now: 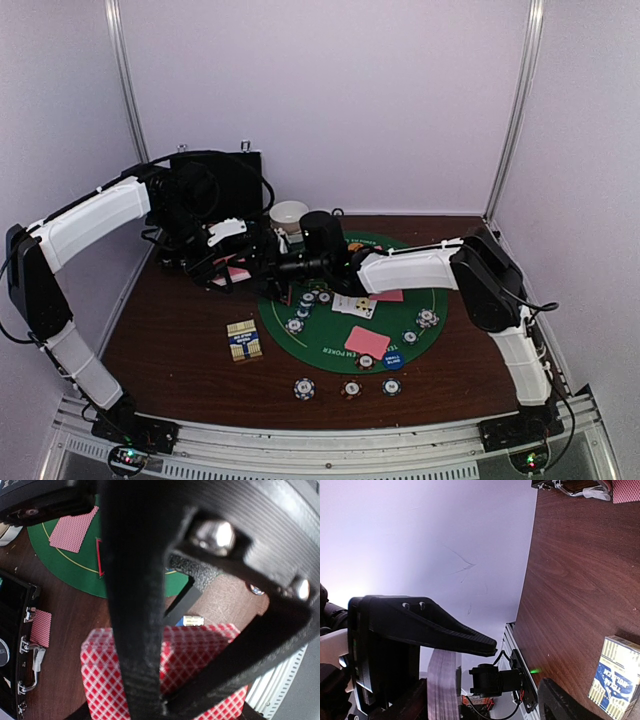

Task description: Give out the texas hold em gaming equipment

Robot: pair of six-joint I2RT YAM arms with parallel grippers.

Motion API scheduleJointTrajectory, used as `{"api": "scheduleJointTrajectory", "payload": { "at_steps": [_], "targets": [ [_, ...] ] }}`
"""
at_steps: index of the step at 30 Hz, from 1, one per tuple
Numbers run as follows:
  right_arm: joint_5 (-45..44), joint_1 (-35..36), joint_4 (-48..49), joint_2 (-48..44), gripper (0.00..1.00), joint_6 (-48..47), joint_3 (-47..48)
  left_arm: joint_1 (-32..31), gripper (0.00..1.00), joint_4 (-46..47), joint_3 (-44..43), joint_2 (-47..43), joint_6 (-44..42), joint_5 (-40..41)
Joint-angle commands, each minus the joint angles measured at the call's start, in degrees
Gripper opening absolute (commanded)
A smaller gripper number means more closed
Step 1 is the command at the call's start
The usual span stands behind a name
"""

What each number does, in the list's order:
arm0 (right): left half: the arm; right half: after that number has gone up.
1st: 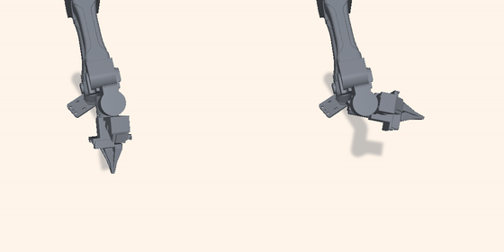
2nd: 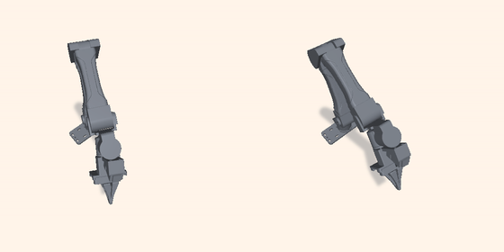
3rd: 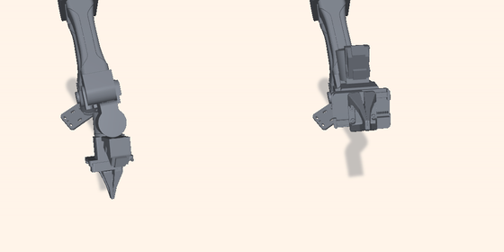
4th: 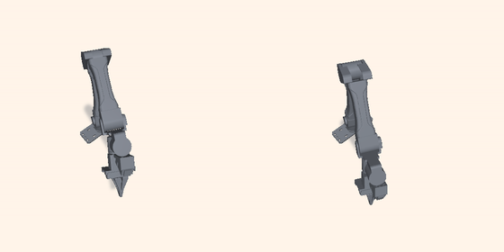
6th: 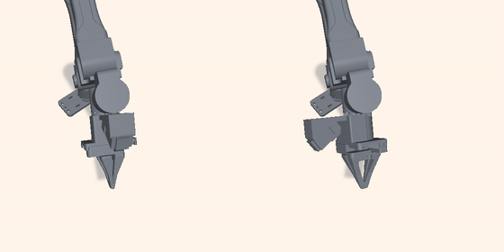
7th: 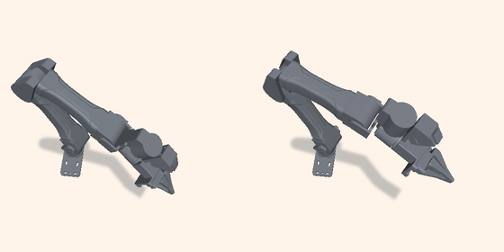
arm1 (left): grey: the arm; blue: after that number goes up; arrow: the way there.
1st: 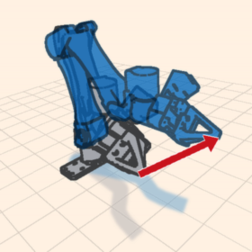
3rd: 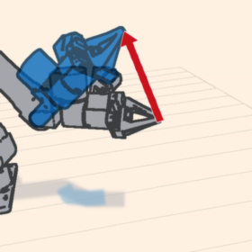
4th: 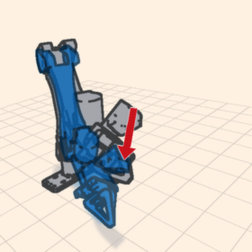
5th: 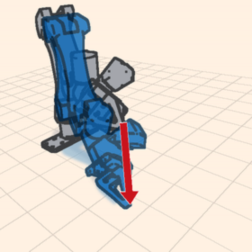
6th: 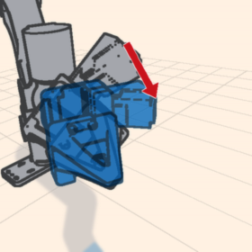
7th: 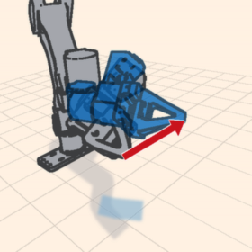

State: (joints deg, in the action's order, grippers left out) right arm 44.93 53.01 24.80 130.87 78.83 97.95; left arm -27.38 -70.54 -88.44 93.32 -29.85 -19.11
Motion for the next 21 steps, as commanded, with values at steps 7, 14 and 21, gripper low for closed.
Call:
{"api": "scheduleJointTrajectory", "payload": {
  "at_steps": [7, 14, 21],
  "targets": [
    [0.6, -2.1, -0.7, -1.2, 0.67, -1.1, -2.6, -0.1, 0.0, 1.2, -1.2, -1.2, 0.0, -0.8],
    [1.0, -2.9, -3.2, -4.6, 0.61, -4.1, -6.0, -0.1, 0.0, 1.2, -1.2, -1.1, -0.2, -0.7],
    [1.9, -2.9, -1.8, -6.4, 0.51, -3.0, -5.6, -0.1, 0.0, 1.1, -0.9, -1.2, -0.2, -0.3]
  ]
}}
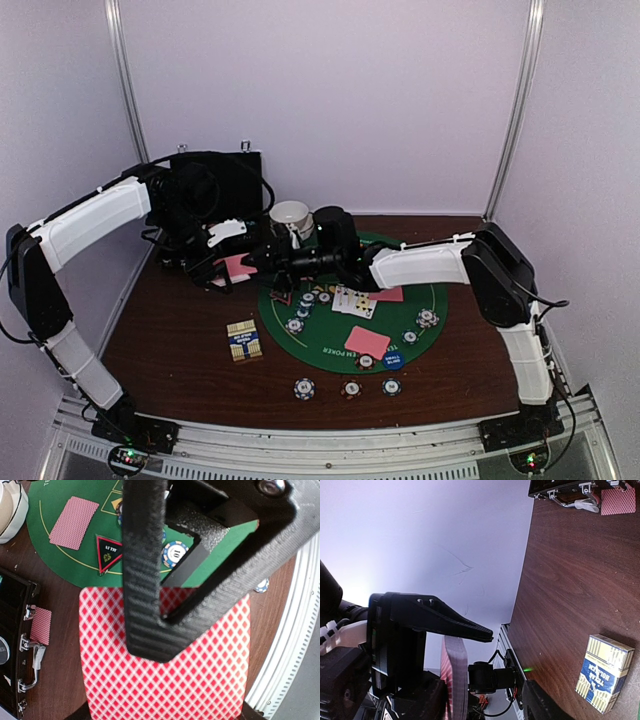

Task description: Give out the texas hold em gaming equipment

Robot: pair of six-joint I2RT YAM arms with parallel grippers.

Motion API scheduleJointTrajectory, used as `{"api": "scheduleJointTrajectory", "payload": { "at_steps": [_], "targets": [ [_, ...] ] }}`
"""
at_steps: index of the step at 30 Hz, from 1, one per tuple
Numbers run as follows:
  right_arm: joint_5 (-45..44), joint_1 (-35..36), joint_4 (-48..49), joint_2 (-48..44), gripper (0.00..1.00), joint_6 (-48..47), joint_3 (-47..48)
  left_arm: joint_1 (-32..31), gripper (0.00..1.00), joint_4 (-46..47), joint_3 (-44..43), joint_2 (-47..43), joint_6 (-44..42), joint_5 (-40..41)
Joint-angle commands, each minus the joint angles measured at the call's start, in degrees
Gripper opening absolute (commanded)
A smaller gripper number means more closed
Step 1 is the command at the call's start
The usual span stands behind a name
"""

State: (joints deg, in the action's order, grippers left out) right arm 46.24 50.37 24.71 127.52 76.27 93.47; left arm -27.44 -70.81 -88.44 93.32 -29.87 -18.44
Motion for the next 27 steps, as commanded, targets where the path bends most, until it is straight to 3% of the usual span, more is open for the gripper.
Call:
{"api": "scheduleJointTrajectory", "payload": {
  "at_steps": [1, 4, 12, 27],
  "targets": [
    [0.7, -0.3, -1.1, -3.5, 0.47, -0.1, -1.1, -0.1, 0.0, 1.4, -0.7, -1.3, -0.3, -0.8],
    [0.9, -0.4, 0.1, -4.5, 0.36, 1.1, -1.1, -0.1, 0.0, 1.5, -0.4, -1.2, -0.4, -0.4],
    [1.3, -0.4, 0.4, -6.3, 0.19, 2.1, -2.1, -0.1, 0.0, 2.2, 0.5, -1.2, -0.6, 1.3],
    [3.1, -0.7, 2.9, -7.0, 0.0, 5.1, -3.2, -0.1, 0.0, 2.6, 1.1, -1.1, -0.8, 2.7]
  ]
}}
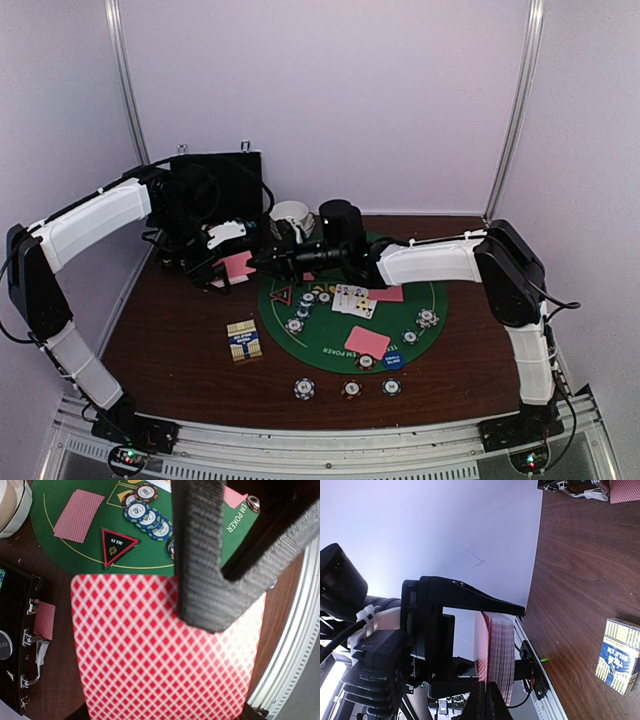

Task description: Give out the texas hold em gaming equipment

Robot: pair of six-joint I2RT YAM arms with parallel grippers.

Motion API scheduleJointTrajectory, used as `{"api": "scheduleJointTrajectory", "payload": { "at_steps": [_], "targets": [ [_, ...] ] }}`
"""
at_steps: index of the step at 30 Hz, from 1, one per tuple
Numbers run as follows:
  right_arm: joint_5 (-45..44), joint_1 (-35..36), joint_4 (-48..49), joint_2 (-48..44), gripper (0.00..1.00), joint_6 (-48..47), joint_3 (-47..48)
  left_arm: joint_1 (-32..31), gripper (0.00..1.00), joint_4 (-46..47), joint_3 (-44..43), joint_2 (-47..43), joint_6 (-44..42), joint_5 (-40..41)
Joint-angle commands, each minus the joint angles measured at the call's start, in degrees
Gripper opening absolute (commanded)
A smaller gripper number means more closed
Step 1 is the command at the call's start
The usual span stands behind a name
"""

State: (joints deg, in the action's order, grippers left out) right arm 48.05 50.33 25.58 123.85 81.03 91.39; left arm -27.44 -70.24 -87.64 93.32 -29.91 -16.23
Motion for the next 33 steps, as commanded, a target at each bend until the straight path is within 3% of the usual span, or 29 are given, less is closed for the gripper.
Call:
{"api": "scheduleJointTrajectory", "payload": {
  "at_steps": [1, 8, 18, 21, 27, 33],
  "targets": [
    [1.3, -0.9, 2.2, -3.5, 0.0, 0.5, -1.5, -0.1, 0.0, 2.0, 0.4, -1.1, -0.8, 0.5],
    [1.5, -4.8, 6.2, -7.5, 0.0, 2.3, -7.9, 0.0, 0.0, 2.0, 1.0, -1.4, -1.2, 1.3],
    [2.4, -17.5, 6.7, -20.8, 0.0, -0.8, -27.6, -0.1, 0.0, 2.2, 3.8, -2.2, -1.9, 1.4],
    [2.3, -22.5, 1.1, -25.5, 0.0, -6.9, -33.8, 0.1, 0.0, 2.5, 6.2, -3.1, -2.6, 1.8],
    [-0.4, -29.9, -21.4, -31.5, 0.0, -24.1, -37.7, 3.5, 0.0, 4.7, 13.1, -6.4, -4.2, 0.5],
    [-3.0, -31.9, -28.5, -30.5, 0.0, -31.8, -38.3, 7.0, 0.0, 7.8, 22.8, -11.4, -8.0, 1.7]
  ]
}}
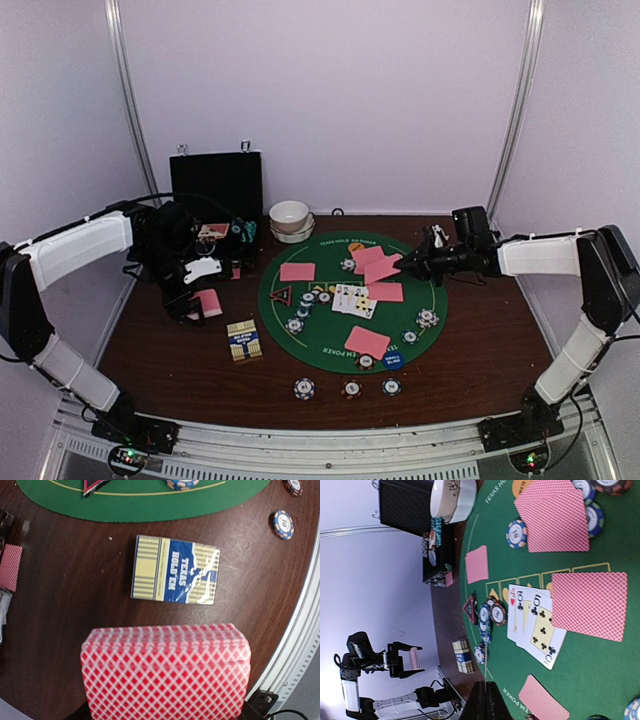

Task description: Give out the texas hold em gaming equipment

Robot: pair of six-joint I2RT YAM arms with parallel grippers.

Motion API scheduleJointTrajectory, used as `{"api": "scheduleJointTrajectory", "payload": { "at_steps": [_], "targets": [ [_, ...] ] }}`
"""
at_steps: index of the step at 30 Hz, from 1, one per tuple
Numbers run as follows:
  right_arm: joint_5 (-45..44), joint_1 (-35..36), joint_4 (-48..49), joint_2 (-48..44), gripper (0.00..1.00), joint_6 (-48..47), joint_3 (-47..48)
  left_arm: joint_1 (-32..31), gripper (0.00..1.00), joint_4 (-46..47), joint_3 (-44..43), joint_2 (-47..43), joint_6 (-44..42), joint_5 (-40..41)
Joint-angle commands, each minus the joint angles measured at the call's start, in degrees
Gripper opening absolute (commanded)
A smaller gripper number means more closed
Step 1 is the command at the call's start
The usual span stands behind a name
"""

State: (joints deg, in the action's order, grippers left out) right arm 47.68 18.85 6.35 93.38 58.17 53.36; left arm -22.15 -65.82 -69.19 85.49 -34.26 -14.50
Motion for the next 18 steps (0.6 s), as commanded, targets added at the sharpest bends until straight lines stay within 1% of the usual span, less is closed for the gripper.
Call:
{"api": "scheduleJointTrajectory", "payload": {
  "at_steps": [1, 6, 9, 14, 18],
  "targets": [
    [-2.9, -0.4, -9.8, 0.5, 0.0, -9.7, -0.2, 2.0, 0.0, 4.1, 5.9, -4.1, -4.2, 0.0],
    [-5.4, -0.5, -11.9, 2.9, 0.0, -12.8, 0.1, 2.3, 0.0, 7.7, 12.6, -5.7, -6.3, 0.9],
    [-6.3, -0.5, -11.5, 4.5, 0.0, -13.5, 0.2, 2.3, 0.0, 10.2, 15.7, -5.4, -7.3, 1.6],
    [-7.7, -0.5, -11.4, 6.7, 0.0, -14.6, 0.8, 2.3, 0.0, 13.6, 19.0, -3.2, -8.4, 2.6],
    [-8.9, -0.5, -13.3, 7.0, 0.0, -16.1, 0.7, 2.3, 0.0, 16.9, 20.5, -1.3, -9.0, 3.4]
  ]
}}
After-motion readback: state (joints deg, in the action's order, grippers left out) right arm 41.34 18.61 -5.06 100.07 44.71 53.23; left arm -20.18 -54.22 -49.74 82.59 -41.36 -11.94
